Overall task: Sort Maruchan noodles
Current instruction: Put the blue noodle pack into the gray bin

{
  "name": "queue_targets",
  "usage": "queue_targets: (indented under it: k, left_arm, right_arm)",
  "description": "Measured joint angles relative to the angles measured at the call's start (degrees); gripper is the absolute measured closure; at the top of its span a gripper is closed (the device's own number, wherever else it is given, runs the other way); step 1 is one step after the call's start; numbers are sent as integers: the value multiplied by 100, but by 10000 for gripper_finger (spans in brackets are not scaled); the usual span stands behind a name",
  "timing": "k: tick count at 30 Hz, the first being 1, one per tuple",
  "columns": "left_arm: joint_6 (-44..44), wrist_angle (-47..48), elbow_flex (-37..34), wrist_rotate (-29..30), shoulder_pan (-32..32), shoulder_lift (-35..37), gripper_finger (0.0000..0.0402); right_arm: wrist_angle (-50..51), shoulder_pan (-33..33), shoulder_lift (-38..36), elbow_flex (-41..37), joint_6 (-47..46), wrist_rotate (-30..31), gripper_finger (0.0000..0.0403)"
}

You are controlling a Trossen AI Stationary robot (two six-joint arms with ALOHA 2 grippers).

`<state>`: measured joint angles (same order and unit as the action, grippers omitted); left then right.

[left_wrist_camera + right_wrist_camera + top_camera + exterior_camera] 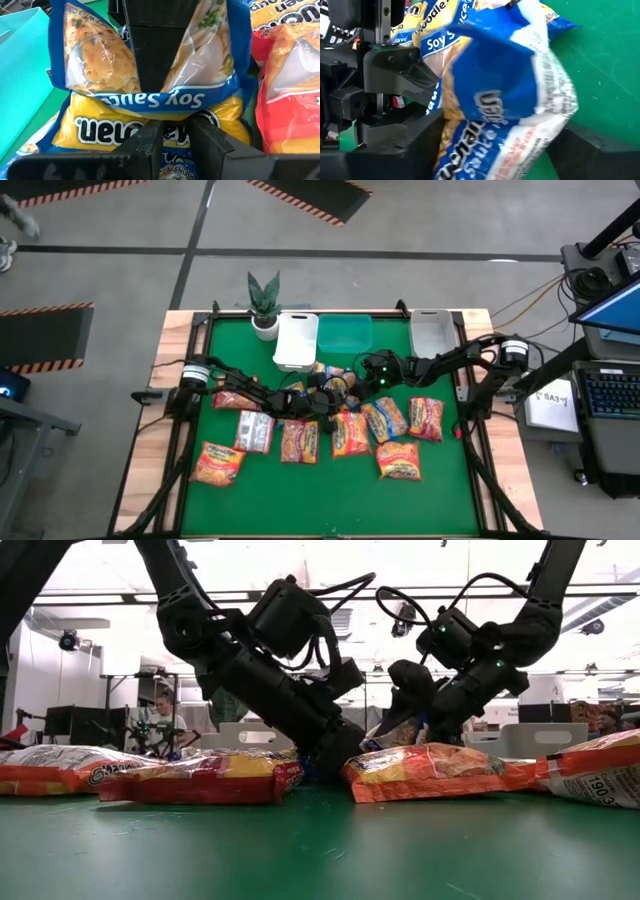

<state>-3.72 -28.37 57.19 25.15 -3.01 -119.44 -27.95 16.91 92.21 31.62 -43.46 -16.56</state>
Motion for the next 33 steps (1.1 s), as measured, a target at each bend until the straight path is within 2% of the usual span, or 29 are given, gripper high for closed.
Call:
queue_targets:
  k: [8, 17, 21, 26, 30, 33]
  left_arm:
    - [-29, 138, -7, -42, -60, 186, 326]
    - [-182, 1072, -7, -37, -135, 1007, 326]
    - [-239, 1812, -13, -37, -155, 1465, 326]
    - [-347, 2671, -65, -25, -157, 2171, 326]
    - [-536, 2747, -308, -15, -163, 2861, 326]
    - [-624, 2459, -655, -17, -168, 3419, 326]
  right_arm:
    - [129, -4, -291, -13, 2, -31, 233]
    - [190, -4, -557, -13, 44, -20, 315]
    - [207, -4, -768, -13, 59, -38, 334]
    - [297, -4, -1158, -17, 57, -42, 340]
    - [331, -4, -1516, -17, 50, -42, 341]
    - [330, -3, -1815, -17, 37, -39, 341]
